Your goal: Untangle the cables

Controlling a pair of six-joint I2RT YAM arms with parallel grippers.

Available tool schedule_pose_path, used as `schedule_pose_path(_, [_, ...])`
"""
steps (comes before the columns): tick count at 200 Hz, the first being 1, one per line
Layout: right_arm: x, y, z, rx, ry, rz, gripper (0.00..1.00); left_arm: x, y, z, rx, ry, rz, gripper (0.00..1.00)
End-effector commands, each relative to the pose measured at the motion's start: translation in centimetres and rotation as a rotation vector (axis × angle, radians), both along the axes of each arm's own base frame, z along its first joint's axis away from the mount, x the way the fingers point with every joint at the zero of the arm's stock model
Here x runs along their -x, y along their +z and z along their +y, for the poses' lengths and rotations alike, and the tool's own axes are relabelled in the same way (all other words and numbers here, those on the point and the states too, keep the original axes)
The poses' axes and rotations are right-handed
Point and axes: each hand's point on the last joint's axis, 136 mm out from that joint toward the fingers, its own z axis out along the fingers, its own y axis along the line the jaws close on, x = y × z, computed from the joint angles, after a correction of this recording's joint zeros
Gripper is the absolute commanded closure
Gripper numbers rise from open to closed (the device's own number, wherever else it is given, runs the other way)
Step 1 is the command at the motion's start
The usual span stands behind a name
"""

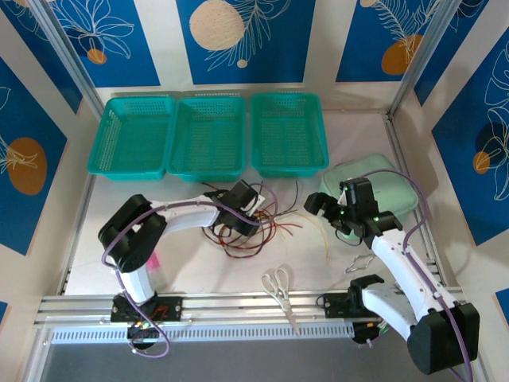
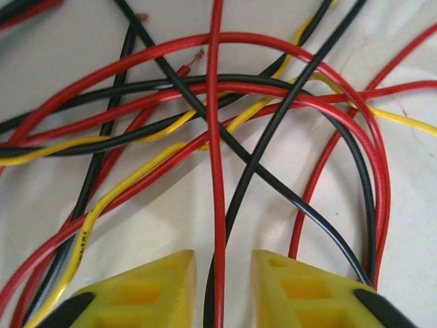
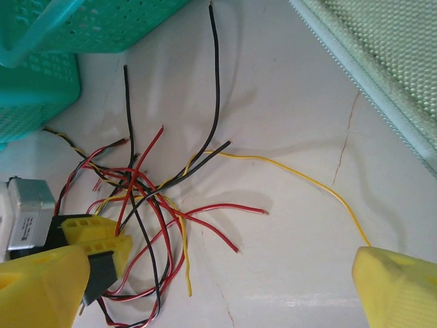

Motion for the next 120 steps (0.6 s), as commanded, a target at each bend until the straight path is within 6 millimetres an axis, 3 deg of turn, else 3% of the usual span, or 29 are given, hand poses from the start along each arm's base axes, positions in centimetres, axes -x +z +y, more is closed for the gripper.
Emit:
schedule_pose_path(1, [0.4, 0.0, 0.4, -0.016, 0.029, 0.008, 0.01, -0.2, 0.5, -0.7, 0.008, -0.007, -0.003, 0.91])
schedule_pose_path(11, [0.4, 0.0, 0.3, -0.016, 0.029, 0.007, 0.01, -0.4, 1.1, -0.7, 0.009, -0.007, -0.018, 1.00])
schedule_pose_path(82, [0.2, 0.6, 0.7, -0.039, 0.031, -0.008, 0.01, -1.0, 10.8, -0.9, -0.064, -0.096, -0.186, 1.00])
schedule_pose_path(120, [-0.1, 2.7, 0.7, -0.073, 0.044, -0.047, 0.01, -2.2, 18.4, -1.4, 0.047, -0.070, -0.338, 1.00])
